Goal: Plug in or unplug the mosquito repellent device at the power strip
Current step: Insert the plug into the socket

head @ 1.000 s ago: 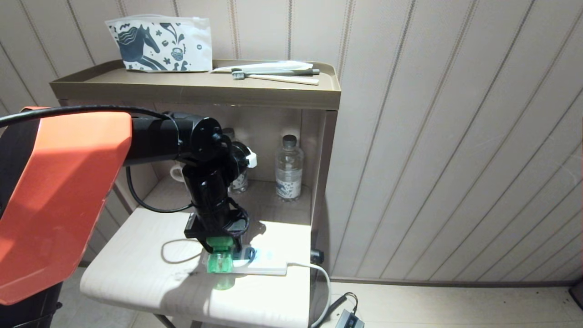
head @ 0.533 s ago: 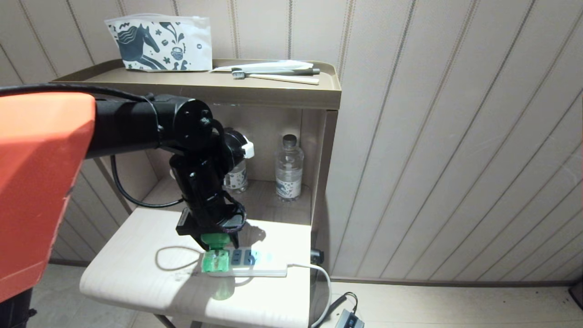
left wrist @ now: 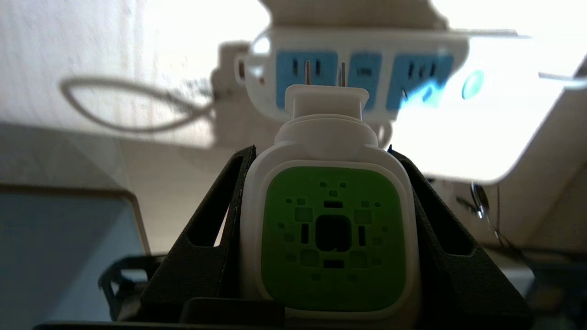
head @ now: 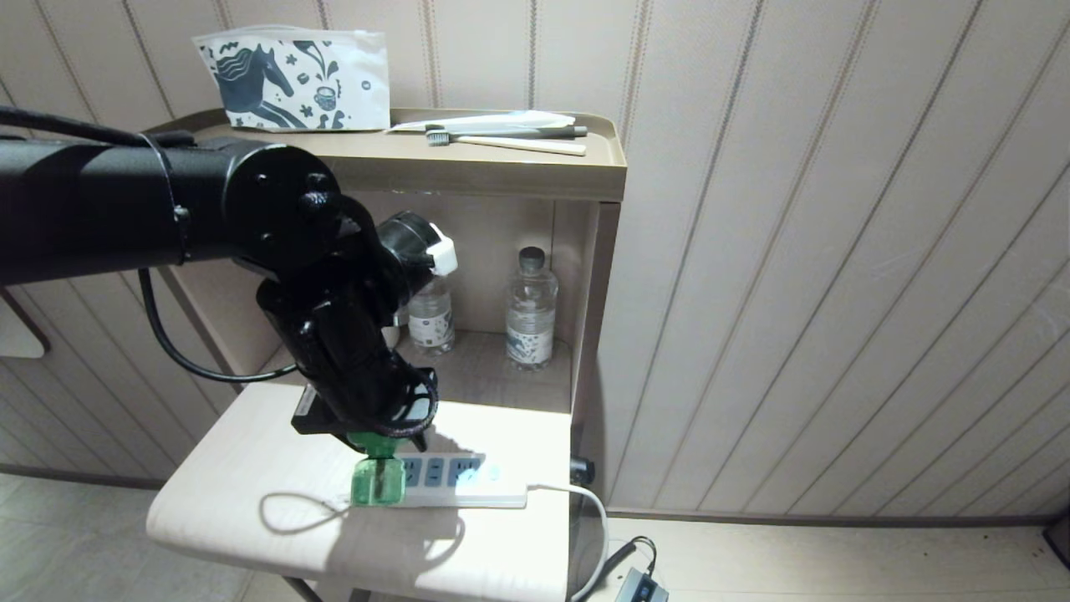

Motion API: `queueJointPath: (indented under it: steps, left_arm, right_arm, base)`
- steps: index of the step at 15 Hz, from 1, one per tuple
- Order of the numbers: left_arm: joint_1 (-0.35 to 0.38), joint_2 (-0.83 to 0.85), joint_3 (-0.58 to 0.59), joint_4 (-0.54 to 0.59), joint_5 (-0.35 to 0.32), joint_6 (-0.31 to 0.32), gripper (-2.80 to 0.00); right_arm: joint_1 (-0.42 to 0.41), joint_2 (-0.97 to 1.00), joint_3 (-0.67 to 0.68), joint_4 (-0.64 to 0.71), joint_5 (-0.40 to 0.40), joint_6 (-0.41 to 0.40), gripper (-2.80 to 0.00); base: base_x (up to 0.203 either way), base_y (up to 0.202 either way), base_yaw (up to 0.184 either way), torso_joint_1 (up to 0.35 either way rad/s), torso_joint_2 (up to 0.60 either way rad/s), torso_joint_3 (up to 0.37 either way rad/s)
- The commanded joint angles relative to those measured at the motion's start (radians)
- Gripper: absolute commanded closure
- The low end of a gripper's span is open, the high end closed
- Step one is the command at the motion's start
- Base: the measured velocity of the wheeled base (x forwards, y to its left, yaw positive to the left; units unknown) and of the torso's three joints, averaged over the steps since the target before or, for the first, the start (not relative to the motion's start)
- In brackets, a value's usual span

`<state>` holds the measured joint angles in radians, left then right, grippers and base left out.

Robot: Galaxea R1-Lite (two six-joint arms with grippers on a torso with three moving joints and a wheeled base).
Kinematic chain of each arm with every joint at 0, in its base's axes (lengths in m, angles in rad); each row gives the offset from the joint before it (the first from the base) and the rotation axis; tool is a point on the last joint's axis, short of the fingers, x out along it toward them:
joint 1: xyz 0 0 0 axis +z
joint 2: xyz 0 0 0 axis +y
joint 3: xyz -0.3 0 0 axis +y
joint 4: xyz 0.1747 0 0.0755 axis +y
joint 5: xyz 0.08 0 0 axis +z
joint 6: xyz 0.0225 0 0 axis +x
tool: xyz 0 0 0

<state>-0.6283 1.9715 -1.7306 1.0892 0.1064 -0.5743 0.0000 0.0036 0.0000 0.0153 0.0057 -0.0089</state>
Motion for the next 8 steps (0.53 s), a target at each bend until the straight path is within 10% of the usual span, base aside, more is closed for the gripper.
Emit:
queueJointPath:
  steps: [1, 5, 8]
  left_arm:
    - [-0.008, -0.051, 0.139, -0.171, 0.068, -0.001, 0.0]
    - [-0.048, -0.126, 0.557, -0.903, 0.244, 0.042, 0.0]
    - [-0.075, -0.18, 0.727, -1.209, 0.307, 0.064, 0.0]
  right_arm:
    - [0.0, -0.001, 0.0, 0.0, 0.0, 0.0, 0.0]
    - [0.0, -0.001, 0.0, 0.0, 0.0, 0.0, 0.0]
    - [0.0, -0.001, 0.0, 0.0, 0.0, 0.0, 0.0]
  base:
    - [0.0, 0.0, 0.0, 0.0, 0.0, 0.0]
    - [0.0, 0.0, 0.0, 0.0, 0.0, 0.0]
    - [0.0, 0.0, 0.0, 0.0, 0.0, 0.0]
